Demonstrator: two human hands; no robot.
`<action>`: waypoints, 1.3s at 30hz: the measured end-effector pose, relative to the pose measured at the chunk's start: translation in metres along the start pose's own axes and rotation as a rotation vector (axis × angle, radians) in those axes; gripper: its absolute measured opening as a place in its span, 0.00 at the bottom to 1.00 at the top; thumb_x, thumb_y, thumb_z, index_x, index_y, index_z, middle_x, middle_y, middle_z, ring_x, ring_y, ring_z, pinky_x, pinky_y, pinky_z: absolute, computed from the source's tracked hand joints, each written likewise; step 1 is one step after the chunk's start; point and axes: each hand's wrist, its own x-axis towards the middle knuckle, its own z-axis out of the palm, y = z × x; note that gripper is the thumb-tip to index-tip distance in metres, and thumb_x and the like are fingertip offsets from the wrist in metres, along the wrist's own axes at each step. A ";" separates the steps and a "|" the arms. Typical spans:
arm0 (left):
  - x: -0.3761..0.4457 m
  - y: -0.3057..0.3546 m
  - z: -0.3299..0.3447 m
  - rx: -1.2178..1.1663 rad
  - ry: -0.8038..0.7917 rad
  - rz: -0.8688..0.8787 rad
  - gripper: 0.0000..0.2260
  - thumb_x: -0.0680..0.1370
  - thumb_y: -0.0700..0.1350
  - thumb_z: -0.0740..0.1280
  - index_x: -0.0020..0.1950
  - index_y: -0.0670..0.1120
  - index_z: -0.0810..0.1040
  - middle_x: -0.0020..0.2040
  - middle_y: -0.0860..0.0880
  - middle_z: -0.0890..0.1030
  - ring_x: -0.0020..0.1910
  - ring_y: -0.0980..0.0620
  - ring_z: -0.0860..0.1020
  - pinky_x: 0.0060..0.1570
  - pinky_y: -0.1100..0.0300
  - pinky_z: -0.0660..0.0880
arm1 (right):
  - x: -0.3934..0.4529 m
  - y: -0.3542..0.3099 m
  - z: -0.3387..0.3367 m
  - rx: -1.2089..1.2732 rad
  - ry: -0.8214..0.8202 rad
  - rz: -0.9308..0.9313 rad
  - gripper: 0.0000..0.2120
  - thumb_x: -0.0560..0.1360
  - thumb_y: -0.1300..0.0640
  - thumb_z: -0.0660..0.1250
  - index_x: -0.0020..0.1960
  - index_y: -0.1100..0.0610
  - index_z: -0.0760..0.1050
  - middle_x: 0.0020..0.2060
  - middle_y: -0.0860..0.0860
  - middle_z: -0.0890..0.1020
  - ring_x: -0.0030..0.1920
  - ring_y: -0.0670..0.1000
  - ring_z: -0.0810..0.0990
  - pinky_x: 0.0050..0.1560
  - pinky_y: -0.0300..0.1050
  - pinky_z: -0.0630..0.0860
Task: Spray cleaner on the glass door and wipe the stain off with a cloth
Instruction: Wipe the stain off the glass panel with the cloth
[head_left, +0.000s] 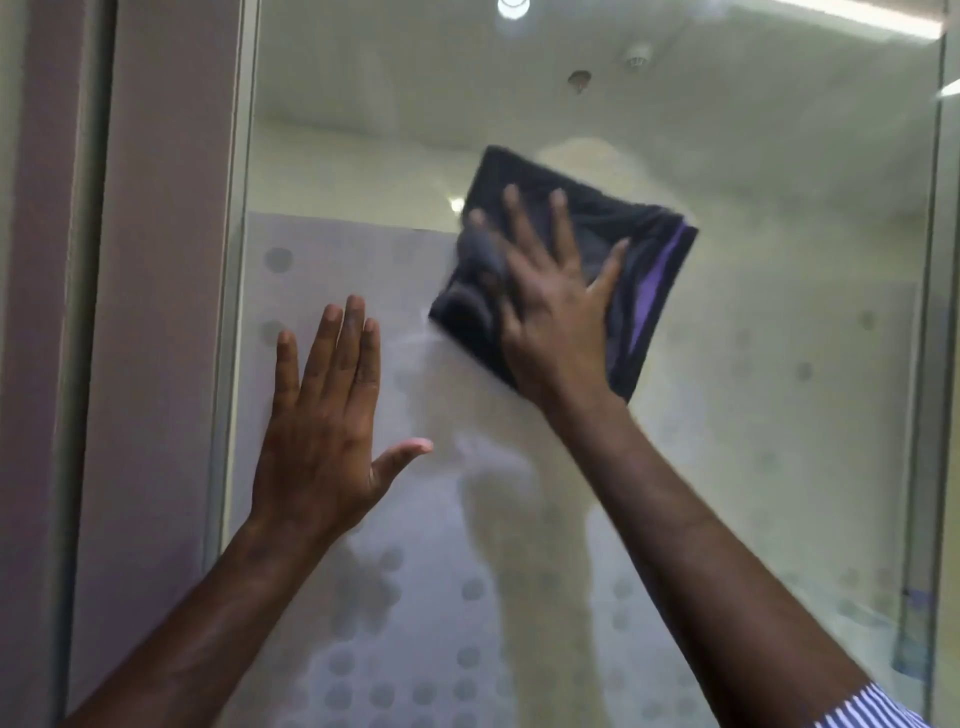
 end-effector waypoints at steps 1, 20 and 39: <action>0.000 0.000 0.000 -0.008 0.001 0.002 0.46 0.80 0.73 0.40 0.83 0.36 0.50 0.84 0.37 0.49 0.84 0.38 0.50 0.80 0.32 0.48 | -0.019 -0.003 0.004 -0.016 -0.011 -0.104 0.26 0.84 0.43 0.58 0.81 0.41 0.62 0.83 0.45 0.58 0.84 0.55 0.50 0.73 0.81 0.39; -0.001 -0.001 0.001 -0.016 0.005 -0.005 0.47 0.79 0.73 0.39 0.83 0.37 0.49 0.85 0.38 0.49 0.84 0.38 0.51 0.80 0.33 0.49 | 0.082 0.031 -0.013 0.092 0.104 0.271 0.22 0.85 0.45 0.55 0.78 0.36 0.65 0.83 0.40 0.59 0.84 0.52 0.50 0.74 0.80 0.36; -0.004 -0.003 0.003 -0.188 0.103 -0.010 0.48 0.78 0.73 0.38 0.82 0.35 0.52 0.84 0.37 0.52 0.84 0.39 0.52 0.80 0.33 0.51 | -0.013 -0.001 -0.004 0.077 0.033 0.070 0.26 0.82 0.46 0.58 0.80 0.41 0.65 0.83 0.43 0.60 0.84 0.52 0.51 0.74 0.80 0.37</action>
